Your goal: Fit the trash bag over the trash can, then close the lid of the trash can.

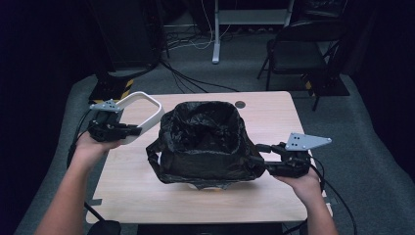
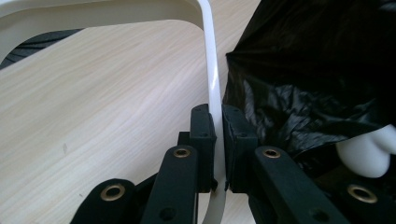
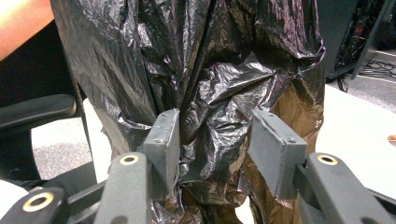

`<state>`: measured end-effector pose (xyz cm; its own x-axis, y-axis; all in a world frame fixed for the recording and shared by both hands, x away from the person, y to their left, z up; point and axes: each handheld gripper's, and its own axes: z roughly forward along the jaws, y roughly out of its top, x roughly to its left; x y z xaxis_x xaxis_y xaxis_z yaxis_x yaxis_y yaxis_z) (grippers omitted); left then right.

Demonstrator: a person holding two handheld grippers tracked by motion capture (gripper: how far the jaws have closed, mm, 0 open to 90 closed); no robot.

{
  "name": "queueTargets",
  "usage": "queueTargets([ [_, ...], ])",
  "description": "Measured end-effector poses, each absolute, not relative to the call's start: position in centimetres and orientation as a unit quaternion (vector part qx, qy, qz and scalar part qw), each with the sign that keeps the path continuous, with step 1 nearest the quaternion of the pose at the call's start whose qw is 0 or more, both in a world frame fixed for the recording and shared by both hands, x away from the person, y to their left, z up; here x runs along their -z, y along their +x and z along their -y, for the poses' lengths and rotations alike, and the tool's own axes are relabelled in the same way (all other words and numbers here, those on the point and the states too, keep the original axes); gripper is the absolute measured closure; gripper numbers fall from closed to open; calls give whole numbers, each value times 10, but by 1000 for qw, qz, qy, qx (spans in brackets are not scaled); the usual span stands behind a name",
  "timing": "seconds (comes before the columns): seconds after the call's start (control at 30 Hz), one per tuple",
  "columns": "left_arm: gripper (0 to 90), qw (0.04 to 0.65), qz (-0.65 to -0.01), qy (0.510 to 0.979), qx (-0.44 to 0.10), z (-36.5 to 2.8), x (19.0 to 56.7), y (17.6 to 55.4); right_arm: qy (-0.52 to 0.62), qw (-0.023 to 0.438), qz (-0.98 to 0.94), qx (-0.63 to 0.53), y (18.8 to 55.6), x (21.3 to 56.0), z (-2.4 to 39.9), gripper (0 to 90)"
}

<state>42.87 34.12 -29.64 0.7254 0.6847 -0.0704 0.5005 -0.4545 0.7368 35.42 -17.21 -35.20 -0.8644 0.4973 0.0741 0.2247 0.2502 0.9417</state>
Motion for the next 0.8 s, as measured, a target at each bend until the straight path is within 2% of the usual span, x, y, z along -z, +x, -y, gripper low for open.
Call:
queueTargets([
  [0.43, 838, 379, -324, 857, -132, -326, 253, 432, 232, 121, -780, -569, 354, 352, 174, 520],
  [0.8, 838, 409, -275, 862, -114, -306, 217, 420, 230, 123, -778, -572, 355, 351, 174, 520],
])
